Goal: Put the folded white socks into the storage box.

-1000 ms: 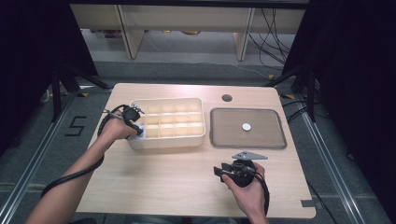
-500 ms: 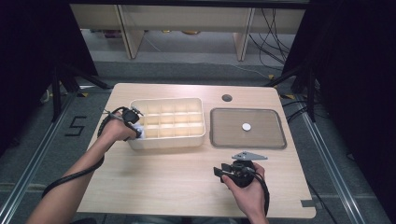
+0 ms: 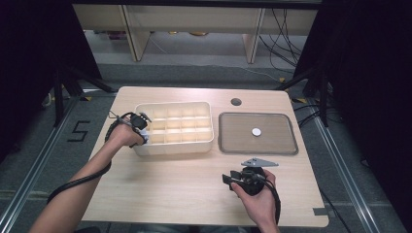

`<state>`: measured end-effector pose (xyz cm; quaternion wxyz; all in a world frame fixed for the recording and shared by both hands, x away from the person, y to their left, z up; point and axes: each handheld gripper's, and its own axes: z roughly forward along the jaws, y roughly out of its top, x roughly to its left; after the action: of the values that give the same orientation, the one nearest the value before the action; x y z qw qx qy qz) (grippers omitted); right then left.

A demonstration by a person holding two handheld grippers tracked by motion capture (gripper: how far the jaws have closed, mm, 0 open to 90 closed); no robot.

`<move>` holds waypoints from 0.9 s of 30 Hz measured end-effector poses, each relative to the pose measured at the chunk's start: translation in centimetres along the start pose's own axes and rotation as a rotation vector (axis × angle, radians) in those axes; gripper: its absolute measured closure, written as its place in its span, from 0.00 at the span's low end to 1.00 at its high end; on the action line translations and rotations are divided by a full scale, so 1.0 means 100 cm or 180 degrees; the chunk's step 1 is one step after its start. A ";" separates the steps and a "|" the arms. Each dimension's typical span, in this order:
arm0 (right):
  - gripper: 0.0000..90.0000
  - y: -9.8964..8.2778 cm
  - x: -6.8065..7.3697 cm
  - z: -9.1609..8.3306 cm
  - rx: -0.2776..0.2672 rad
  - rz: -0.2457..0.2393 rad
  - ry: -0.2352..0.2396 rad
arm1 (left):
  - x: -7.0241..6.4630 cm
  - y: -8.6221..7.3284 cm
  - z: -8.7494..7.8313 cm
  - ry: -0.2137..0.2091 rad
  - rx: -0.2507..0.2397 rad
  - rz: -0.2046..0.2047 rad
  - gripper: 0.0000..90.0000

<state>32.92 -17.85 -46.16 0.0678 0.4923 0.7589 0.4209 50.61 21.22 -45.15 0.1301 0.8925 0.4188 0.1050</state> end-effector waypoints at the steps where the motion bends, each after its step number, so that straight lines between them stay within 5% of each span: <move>1: 0.66 0.000 0.001 -0.001 0.0022 -0.0014 -0.0040 | 0.002 -0.001 -0.004 -0.0052 -0.0050 -0.0041 0.86; 5: 0.65 0.001 0.000 0.000 -0.0004 0.0019 -0.0032 | 0.006 0.000 -0.026 -0.0207 -0.0351 -0.0153 0.69; 9: 0.65 0.002 -0.001 -0.002 -0.0034 0.0027 -0.0025 | 0.015 0.006 -0.045 -0.0085 -0.0708 -0.0298 0.62; 10: 0.65 0.003 -0.001 -0.004 -0.0025 0.0005 -0.0066 | 0.018 0.007 -0.042 -0.0009 -0.0861 -0.0430 0.59; 12: 0.65 0.003 0.000 -0.004 -0.0056 0.0012 -0.0044 | 0.023 0.008 -0.038 -0.0013 -0.0763 -0.0479 0.59; 13: 0.65 0.003 0.003 -0.005 -0.0042 0.0134 -0.0046 | 0.025 0.007 -0.035 -0.0036 -0.0688 -0.0512 0.59; 20: 0.65 0.002 -0.002 -0.005 -0.0012 -0.0015 -0.0094 | 0.026 0.001 -0.017 -0.0108 -0.0467 -0.0580 0.66; 23: 0.65 0.002 -0.002 -0.003 -0.0023 0.0015 -0.0042 | 0.022 -0.001 -0.016 -0.0135 -0.0387 -0.0506 0.78; 27: 0.65 0.001 -0.001 -0.003 -0.0021 0.0010 -0.0056 | 0.014 -0.003 -0.015 0.0015 -0.0358 -0.0235 0.89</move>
<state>32.89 -18.13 -45.89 0.0754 0.4970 0.7561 0.4191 50.84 22.69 -43.69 0.1828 0.8675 0.4452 0.1257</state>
